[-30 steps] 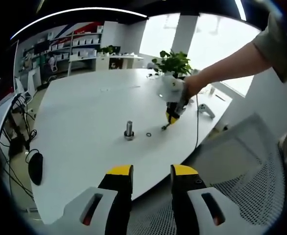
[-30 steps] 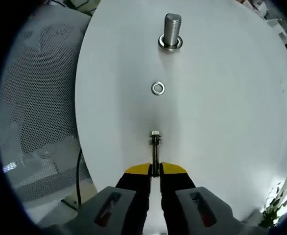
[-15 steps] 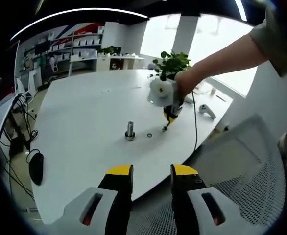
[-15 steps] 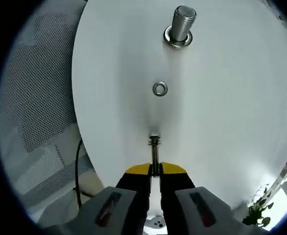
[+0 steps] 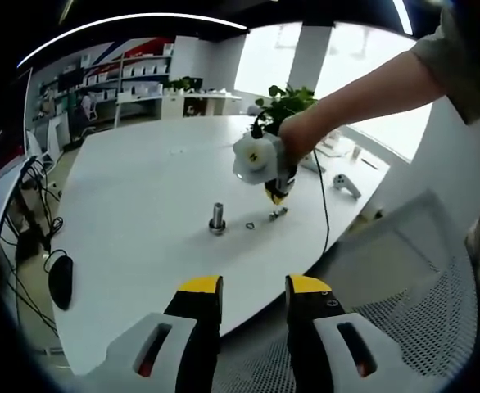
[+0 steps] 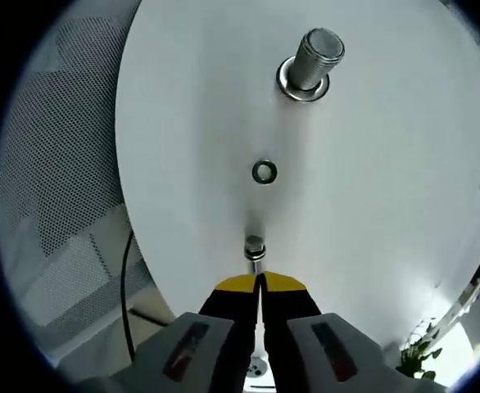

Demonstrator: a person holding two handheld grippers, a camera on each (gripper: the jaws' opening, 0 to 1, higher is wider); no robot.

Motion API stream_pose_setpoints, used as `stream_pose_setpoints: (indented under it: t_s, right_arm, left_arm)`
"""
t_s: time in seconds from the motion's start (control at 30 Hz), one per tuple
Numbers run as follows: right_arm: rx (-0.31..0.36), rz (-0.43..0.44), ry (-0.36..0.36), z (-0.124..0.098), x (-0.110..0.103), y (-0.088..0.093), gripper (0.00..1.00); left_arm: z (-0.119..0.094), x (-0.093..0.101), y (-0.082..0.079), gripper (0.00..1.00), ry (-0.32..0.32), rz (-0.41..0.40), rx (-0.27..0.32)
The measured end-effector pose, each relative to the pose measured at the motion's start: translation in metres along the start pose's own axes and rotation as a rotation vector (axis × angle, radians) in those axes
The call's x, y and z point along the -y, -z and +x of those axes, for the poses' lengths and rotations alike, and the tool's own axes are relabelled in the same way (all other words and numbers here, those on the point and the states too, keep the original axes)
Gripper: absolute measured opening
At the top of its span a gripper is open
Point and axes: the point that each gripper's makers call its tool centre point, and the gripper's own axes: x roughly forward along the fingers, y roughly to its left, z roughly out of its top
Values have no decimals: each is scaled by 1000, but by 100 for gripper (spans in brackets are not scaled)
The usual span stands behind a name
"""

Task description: Place the washer onto the threaded stud by aligning its center hole with the stud, sliding it down to the base, and recovering from edge contact or off-axis alignment until the washer reaches the visible bottom stop.

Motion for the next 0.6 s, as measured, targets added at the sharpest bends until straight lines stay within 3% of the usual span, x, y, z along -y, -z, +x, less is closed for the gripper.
stream_pose_setpoints:
  t_s: [0.13, 0.27, 0.33, 0.47, 0.6]
  right_arm:
    - [29, 11, 14, 0, 6, 10, 3]
    - [135, 46, 34, 0, 11, 20, 5]
    - [223, 80, 18, 1, 7, 24, 11]
    - [239, 82, 40, 11, 6, 51, 12]
    - [329, 130, 3, 23, -2, 53, 11]
  left_arm:
    - [0, 0, 0, 29, -1, -2, 0]
    - [0, 0, 0, 29, 2, 0, -1]
    - [0, 1, 0, 29, 5, 1, -1]
    - [0, 2, 1, 29, 9, 3, -4]
    - [1, 2, 2, 29, 10, 2, -9]
